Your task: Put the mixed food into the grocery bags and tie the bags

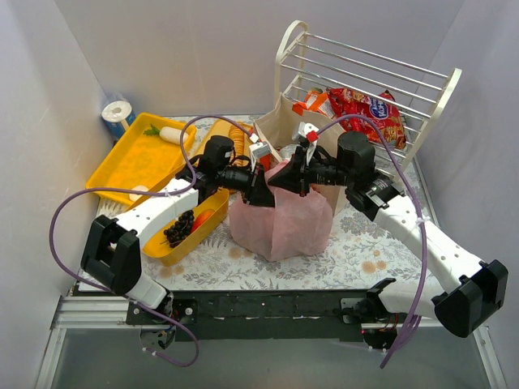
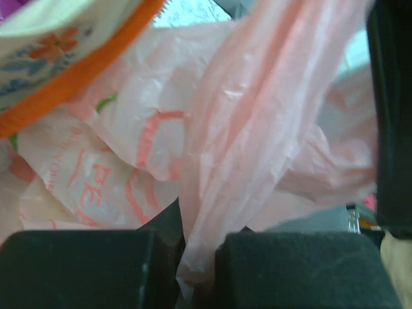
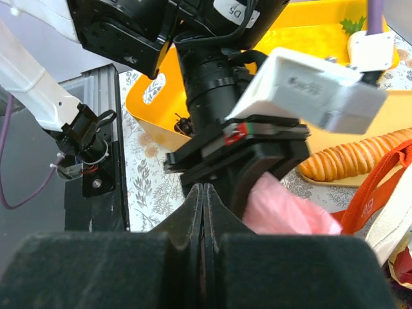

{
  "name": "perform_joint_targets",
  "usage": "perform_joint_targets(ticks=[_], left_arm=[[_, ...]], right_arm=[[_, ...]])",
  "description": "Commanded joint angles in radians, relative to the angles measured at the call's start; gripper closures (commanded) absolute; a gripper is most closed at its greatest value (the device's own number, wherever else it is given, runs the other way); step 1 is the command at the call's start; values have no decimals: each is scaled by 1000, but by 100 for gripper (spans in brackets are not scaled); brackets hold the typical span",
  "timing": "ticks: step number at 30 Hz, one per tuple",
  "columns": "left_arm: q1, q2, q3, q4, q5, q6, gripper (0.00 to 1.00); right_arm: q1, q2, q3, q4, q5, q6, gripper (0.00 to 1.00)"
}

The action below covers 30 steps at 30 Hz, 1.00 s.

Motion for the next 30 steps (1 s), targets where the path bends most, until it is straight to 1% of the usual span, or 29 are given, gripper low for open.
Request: perform_joint_targets(ticks=[1, 3, 4, 5, 6, 7, 9, 13, 17, 21, 22, 23, 24, 27, 29, 30], left_arm=[[-5, -100, -8, -148, 101, 167, 100], [-5, -125, -20, -150, 58, 175, 100], [-5, -134, -27, -136, 44, 164, 96], [-5, -145, -35, -121, 32, 155, 87], [-5, -147, -44, -93, 35, 144, 72], [-5, -142, -46, -78, 47, 134, 67], [-5, -119, -37, -53, 81, 105, 50], [-5, -81, -8, -19, 106, 68, 44], [-5, -73, 11, 37, 109, 14, 44], [-5, -96, 3, 142, 109, -53, 44], [-5, -102, 2, 160, 107, -64, 43], [-5, -102, -3, 174, 107, -78, 37], [-5, -99, -6, 215, 109, -99, 36], [-5, -73, -15, 283, 153, -144, 36], [-5, -64, -27, 324, 181, -201, 36], [-5, -64, -58, 397, 188, -231, 36]], right_arm=[[5, -4, 53, 44, -16, -21, 99], [3, -8, 56, 0, 4, -27, 99], [3, -15, 56, -10, 12, -30, 99], [5, -19, 54, -26, 19, -32, 99], [3, -24, 51, -31, 26, -35, 99], [2, -33, 50, -42, 27, -39, 99], [3, -42, 48, -63, 33, -43, 99], [3, -61, 50, -95, 42, -73, 99], [3, -70, 53, -108, 56, -88, 99], [3, -81, 67, -164, 102, -124, 99], [3, -87, 65, -165, 108, -125, 99], [3, -91, 64, -163, 110, -125, 99], [5, -102, 62, -160, 105, -118, 99], [5, -113, 58, -131, 78, -101, 98], [3, -117, 50, -103, 76, -79, 98], [5, -119, 47, -91, 78, -70, 98]])
